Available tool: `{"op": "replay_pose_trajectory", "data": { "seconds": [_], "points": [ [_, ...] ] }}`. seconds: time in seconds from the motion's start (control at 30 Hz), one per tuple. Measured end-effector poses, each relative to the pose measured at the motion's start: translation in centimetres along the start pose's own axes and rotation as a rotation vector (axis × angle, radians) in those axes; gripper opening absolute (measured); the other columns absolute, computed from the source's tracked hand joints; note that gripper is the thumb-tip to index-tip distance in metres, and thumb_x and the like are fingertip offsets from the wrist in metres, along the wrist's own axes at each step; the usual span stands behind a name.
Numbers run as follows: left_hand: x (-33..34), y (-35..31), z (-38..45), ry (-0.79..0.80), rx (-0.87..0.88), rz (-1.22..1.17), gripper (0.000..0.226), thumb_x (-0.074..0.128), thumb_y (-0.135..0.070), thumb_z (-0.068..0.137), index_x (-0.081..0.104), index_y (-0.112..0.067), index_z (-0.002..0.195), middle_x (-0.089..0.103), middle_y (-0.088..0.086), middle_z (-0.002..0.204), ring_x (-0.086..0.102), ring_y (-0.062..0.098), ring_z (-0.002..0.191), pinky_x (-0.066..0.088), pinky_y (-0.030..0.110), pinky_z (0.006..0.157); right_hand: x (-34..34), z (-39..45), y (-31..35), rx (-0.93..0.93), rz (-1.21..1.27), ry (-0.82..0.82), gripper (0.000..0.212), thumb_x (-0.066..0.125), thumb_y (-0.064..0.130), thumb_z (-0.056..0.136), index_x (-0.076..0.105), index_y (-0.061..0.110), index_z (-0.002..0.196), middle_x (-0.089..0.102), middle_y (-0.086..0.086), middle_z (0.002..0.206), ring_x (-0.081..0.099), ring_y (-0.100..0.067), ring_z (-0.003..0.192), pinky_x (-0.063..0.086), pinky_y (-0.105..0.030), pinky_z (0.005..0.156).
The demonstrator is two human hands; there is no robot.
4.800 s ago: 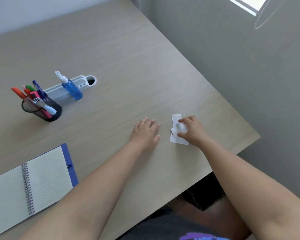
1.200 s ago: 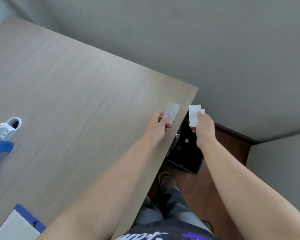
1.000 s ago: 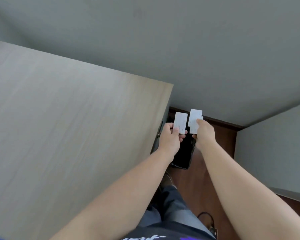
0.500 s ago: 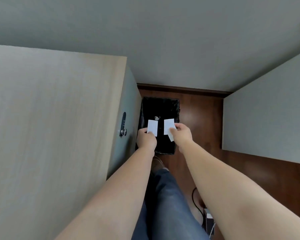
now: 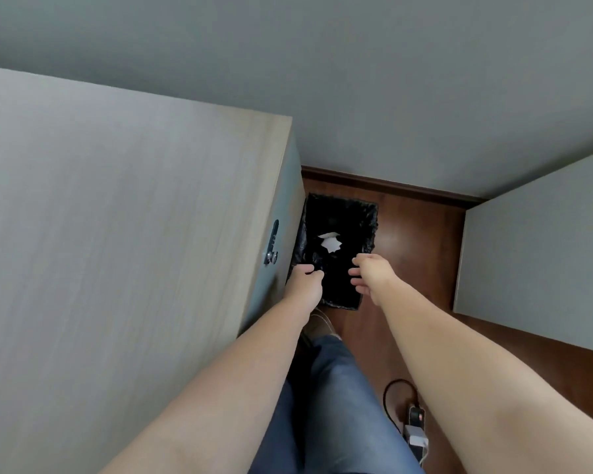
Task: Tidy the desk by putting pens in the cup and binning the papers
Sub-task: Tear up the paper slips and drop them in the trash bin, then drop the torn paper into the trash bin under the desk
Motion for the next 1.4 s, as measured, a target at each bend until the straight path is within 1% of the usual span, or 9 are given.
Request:
{"op": "replay_pose_trajectory", "data": {
  "seconds": [0.07, 0.17, 0.27, 0.43, 0.53, 0.87, 1.17, 1.33, 1.4],
  "points": [
    [-0.6, -1.7, -2.8, 0.065, 0.048, -0.032, 0.039, 0.047, -0.026, 0.096, 0.049, -0.021, 0.134, 0.061, -0.001, 0.109, 0.061, 0.018, 0.095, 0.049, 0.036, 0.090, 0.7, -2.2, 1.5, -0.033, -0.004, 0.011, 0.027, 0.047, 0.024, 0.096, 0.057, 0.017, 0.120, 0.065, -0.006, 0.100, 0.056, -0.017, 0.073, 0.047, -0.028, 0.063],
    [-2.2, -4.3, -7.0, 0.134, 0.140, -0.083, 0.030, 0.044, -0.023, 0.098, 0.053, -0.024, 0.127, 0.062, -0.001, 0.118, 0.061, 0.011, 0.091, 0.047, 0.026, 0.080, 2.1, -5.9, 4.1, -0.138, 0.023, 0.041, 0.023, 0.050, 0.027, 0.093, 0.061, 0.018, 0.111, 0.066, -0.003, 0.093, 0.060, -0.018, 0.079, 0.051, -0.031, 0.071],
    [-5.2, -6.3, -11.0, 0.151, 0.248, -0.138, 0.025, 0.043, -0.023, 0.100, 0.056, -0.024, 0.120, 0.067, -0.003, 0.112, 0.061, 0.010, 0.091, 0.047, 0.024, 0.077, 3.7, -10.0, 6.9, -0.265, 0.071, 0.085, 0.018, 0.053, 0.026, 0.093, 0.066, 0.021, 0.104, 0.066, -0.003, 0.087, 0.060, -0.020, 0.077, 0.052, -0.037, 0.077],
    [-12.4, -6.1, -16.0, 0.011, 0.362, -0.314, 0.020, 0.043, -0.015, 0.100, 0.057, -0.015, 0.113, 0.064, 0.001, 0.099, 0.056, 0.010, 0.079, 0.045, 0.012, 0.063, 8.2, -16.5, 10.0, -0.424, -0.002, 0.184, 0.021, 0.045, 0.015, 0.094, 0.065, 0.018, 0.100, 0.063, -0.004, 0.077, 0.051, -0.015, 0.059, 0.040, -0.027, 0.056],
    [-16.8, -3.8, -17.9, -0.109, 0.362, -0.380, 0.019, 0.043, -0.019, 0.100, 0.058, -0.019, 0.111, 0.065, -0.001, 0.099, 0.054, 0.012, 0.080, 0.041, 0.020, 0.067, 12.4, -20.1, 10.3, -0.469, -0.083, 0.274, 0.025, 0.043, 0.007, 0.091, 0.064, 0.012, 0.103, 0.060, -0.004, 0.073, 0.049, -0.015, 0.058, 0.037, -0.025, 0.053],
    [-28.1, 9.6, -24.4, -0.507, 0.304, -0.707, 0.018, 0.045, -0.021, 0.099, 0.060, -0.021, 0.109, 0.068, 0.000, 0.099, 0.055, 0.012, 0.077, 0.040, 0.025, 0.067, 27.5, -29.4, 3.5, -0.512, -0.515, 0.615, 0.021, 0.044, 0.008, 0.090, 0.062, 0.015, 0.099, 0.061, -0.004, 0.073, 0.047, -0.016, 0.058, 0.035, -0.025, 0.055],
    [-30.5, 26.7, -30.6, -0.810, 0.130, -0.908, 0.018, 0.051, -0.022, 0.094, 0.061, -0.023, 0.109, 0.067, -0.002, 0.102, 0.057, 0.011, 0.082, 0.042, 0.025, 0.072, 34.5, -33.5, -8.6, -0.558, -0.948, 0.798, 0.019, 0.046, 0.010, 0.091, 0.062, 0.013, 0.100, 0.061, -0.005, 0.076, 0.047, -0.016, 0.058, 0.035, -0.024, 0.054],
    [-30.3, 35.5, -32.9, -1.007, -0.075, -0.644, 0.021, 0.053, -0.025, 0.091, 0.062, -0.029, 0.109, 0.057, -0.011, 0.114, 0.056, 0.010, 0.104, 0.043, 0.024, 0.077, 35.8, -34.6, -14.6, -0.843, -1.379, 0.835, 0.031, 0.047, 0.012, 0.089, 0.063, 0.028, 0.110, 0.061, 0.001, 0.091, 0.055, -0.016, 0.069, 0.045, -0.026, 0.059],
    [-30.3, 38.3, -33.4, -1.022, -0.134, -0.470, 0.028, 0.053, -0.023, 0.091, 0.060, -0.028, 0.117, 0.053, -0.008, 0.126, 0.050, 0.012, 0.114, 0.042, 0.024, 0.083, 36.1, -35.0, -16.9, -1.032, -1.607, 0.891, 0.039, 0.046, 0.015, 0.091, 0.058, 0.032, 0.124, 0.057, 0.004, 0.112, 0.058, -0.017, 0.088, 0.049, -0.026, 0.073]
  ]
}}
Point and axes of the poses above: each hand's wrist, its own z-axis towards the middle knuckle, its own x-axis out of the palm, y = z × x, the point moved 5 cm from there along z, towards the middle knuckle
